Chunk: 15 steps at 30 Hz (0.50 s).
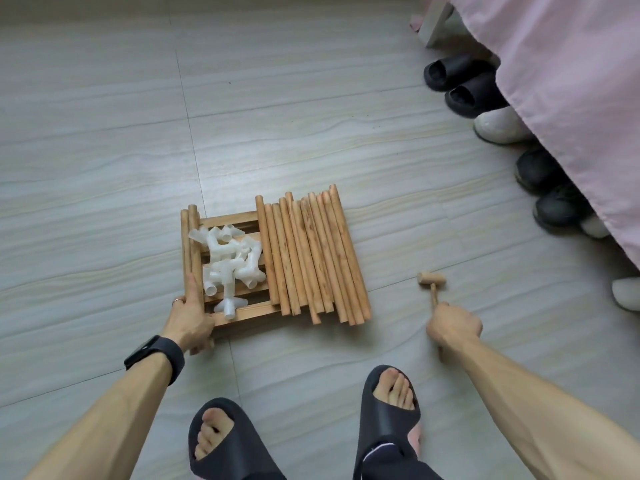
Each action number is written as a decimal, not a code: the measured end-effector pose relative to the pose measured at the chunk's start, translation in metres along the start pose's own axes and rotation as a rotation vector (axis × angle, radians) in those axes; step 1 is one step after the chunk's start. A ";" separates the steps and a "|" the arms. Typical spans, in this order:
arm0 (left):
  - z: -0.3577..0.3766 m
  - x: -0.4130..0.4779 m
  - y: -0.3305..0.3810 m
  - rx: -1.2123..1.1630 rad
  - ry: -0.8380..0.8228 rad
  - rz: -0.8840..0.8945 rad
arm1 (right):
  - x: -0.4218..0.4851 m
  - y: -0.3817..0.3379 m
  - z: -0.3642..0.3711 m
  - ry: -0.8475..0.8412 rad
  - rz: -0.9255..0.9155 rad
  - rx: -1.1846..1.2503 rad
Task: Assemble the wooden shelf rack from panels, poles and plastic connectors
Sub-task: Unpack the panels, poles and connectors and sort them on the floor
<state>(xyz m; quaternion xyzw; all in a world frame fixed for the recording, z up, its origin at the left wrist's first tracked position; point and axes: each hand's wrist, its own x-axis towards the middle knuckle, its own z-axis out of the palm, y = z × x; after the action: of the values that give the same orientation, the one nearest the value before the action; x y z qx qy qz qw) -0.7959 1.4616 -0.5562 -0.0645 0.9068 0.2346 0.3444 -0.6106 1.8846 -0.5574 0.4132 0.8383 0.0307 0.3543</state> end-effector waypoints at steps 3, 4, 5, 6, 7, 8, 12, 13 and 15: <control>0.001 -0.003 -0.003 0.004 0.018 0.004 | -0.003 0.002 0.000 0.000 0.001 -0.030; 0.002 -0.003 -0.004 0.011 0.025 0.009 | -0.003 0.001 0.000 0.003 0.006 -0.039; 0.002 -0.003 -0.005 0.020 0.028 0.012 | -0.001 0.000 -0.001 0.006 0.013 -0.050; 0.002 -0.003 -0.006 0.027 0.032 0.012 | 0.000 -0.001 -0.002 0.008 0.019 -0.062; 0.002 -0.003 -0.006 0.035 0.035 0.009 | 0.002 -0.003 -0.003 0.014 0.018 -0.076; 0.002 -0.004 -0.005 0.047 0.037 0.008 | 0.003 -0.007 -0.005 0.021 0.010 -0.092; -0.003 -0.008 0.004 0.068 0.039 0.004 | 0.003 -0.041 -0.024 0.122 -0.093 -0.048; -0.006 -0.010 0.008 0.064 0.061 0.011 | 0.003 -0.053 -0.031 0.167 -0.137 0.012; -0.011 -0.013 0.020 0.044 0.151 0.056 | -0.001 -0.077 -0.047 0.233 -0.241 0.209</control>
<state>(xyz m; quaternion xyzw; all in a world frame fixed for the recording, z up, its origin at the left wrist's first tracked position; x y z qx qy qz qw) -0.7980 1.4736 -0.5330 -0.0489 0.9366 0.2188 0.2694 -0.6911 1.8444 -0.5488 0.3379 0.9157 -0.0514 0.2111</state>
